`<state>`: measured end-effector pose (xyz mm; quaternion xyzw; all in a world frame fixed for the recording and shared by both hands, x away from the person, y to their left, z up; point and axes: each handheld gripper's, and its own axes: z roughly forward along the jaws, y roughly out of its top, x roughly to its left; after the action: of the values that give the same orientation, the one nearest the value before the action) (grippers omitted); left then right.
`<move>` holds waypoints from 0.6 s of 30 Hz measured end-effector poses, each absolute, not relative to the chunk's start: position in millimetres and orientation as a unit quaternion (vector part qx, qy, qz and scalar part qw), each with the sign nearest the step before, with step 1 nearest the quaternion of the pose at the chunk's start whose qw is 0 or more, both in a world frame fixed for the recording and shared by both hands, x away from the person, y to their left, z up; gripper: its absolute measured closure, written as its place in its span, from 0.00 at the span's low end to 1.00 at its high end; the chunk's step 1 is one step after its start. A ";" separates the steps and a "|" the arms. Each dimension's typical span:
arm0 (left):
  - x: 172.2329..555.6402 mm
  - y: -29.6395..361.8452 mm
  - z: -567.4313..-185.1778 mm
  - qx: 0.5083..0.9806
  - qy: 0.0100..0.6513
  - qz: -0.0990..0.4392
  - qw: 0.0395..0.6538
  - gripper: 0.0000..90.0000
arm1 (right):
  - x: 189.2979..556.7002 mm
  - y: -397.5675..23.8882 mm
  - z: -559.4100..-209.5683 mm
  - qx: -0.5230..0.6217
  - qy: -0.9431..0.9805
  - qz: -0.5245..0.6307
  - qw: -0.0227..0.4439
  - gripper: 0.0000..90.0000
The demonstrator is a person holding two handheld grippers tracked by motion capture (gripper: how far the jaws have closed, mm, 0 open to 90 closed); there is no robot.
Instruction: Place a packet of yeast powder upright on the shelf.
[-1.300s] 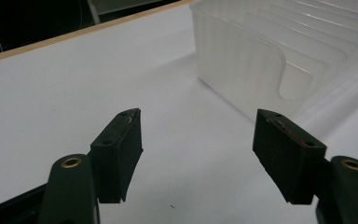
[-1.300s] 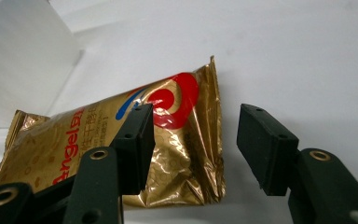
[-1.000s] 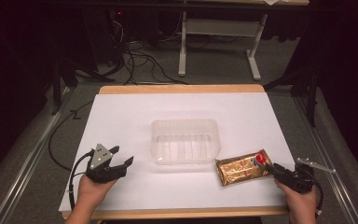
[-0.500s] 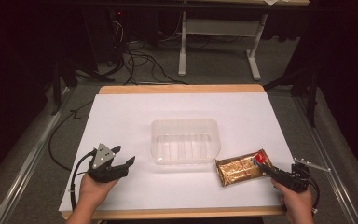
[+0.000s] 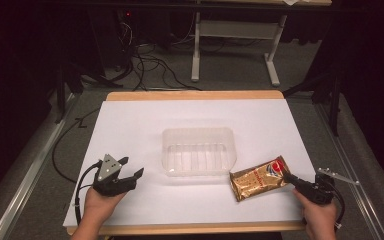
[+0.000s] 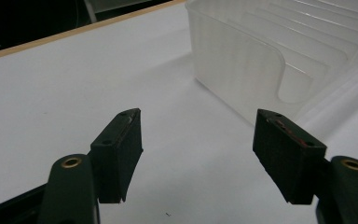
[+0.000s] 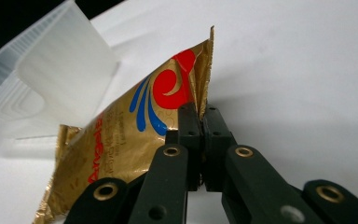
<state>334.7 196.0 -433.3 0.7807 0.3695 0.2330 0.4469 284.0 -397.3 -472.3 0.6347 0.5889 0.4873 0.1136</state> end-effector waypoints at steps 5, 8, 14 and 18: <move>332.1 199.4 -432.3 0.779 0.371 0.237 0.447 0.37 | 281.0 -398.0 -463.4 0.621 0.590 0.498 0.132 1.00; 329.7 201.5 -432.9 0.779 0.371 0.240 0.445 0.37 | 279.6 -398.8 -457.7 0.613 0.588 0.508 0.143 1.00; 322.6 211.3 -432.6 0.773 0.381 0.246 0.443 0.37 | 280.0 -394.3 -444.4 0.594 0.587 0.524 0.169 1.00; 317.8 218.7 -431.8 0.767 0.389 0.251 0.445 0.37 | 279.8 -385.0 -431.0 0.570 0.594 0.535 0.189 1.00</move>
<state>317.8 218.7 -431.8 0.7667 0.3889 0.2511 0.4449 279.8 -385.0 -431.0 0.5700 0.5939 0.5354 0.1889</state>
